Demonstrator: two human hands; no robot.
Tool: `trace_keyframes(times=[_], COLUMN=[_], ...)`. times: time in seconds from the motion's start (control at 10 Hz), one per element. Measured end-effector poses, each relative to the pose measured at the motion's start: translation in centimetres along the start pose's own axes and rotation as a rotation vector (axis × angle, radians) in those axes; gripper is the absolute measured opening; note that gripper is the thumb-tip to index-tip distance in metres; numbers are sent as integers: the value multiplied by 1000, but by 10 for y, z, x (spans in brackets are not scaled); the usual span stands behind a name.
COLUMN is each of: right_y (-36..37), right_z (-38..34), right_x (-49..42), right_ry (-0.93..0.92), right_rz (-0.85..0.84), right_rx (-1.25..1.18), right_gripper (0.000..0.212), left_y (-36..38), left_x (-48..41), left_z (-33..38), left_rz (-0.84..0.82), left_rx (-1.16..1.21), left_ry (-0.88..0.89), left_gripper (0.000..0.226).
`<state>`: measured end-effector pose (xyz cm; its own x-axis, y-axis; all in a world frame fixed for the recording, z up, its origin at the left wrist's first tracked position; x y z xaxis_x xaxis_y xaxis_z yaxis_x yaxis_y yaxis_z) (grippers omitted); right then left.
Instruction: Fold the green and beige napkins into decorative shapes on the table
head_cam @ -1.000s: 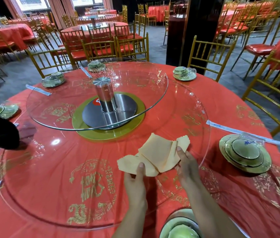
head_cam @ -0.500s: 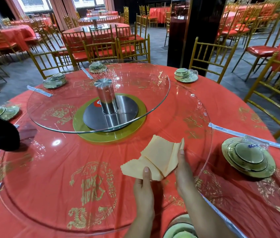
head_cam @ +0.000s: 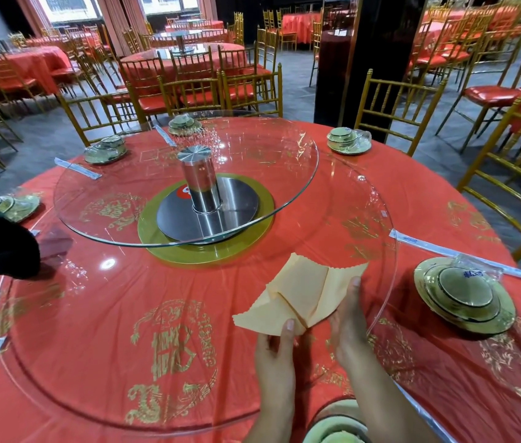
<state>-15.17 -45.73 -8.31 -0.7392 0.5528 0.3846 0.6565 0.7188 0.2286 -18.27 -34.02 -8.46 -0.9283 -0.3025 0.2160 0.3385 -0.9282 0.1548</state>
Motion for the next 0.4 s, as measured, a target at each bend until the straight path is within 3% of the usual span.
trace_keyframes(times=[0.2,0.4], right_y=[4,-2], right_z=[-3,1], right_x=[1,-6], right_ry=[-25,-13], right_rz=[-142,-91], right_rx=[-14,-10], right_gripper=[94,104], left_y=[5,7], left_x=[2,2], left_z=[-1,-3], left_rz=[4,18], left_rx=[-51,-44], left_ry=[17,14], left_gripper=[19,26])
Point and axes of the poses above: each hand's wrist, its own x-axis away from the middle knuckle, its own y-axis out of the palm, z = x × y, the point moved 2 cm from there along -x, towards the middle knuckle, and after that the axes turned 9 degrees about z, right-handed, at the moved point
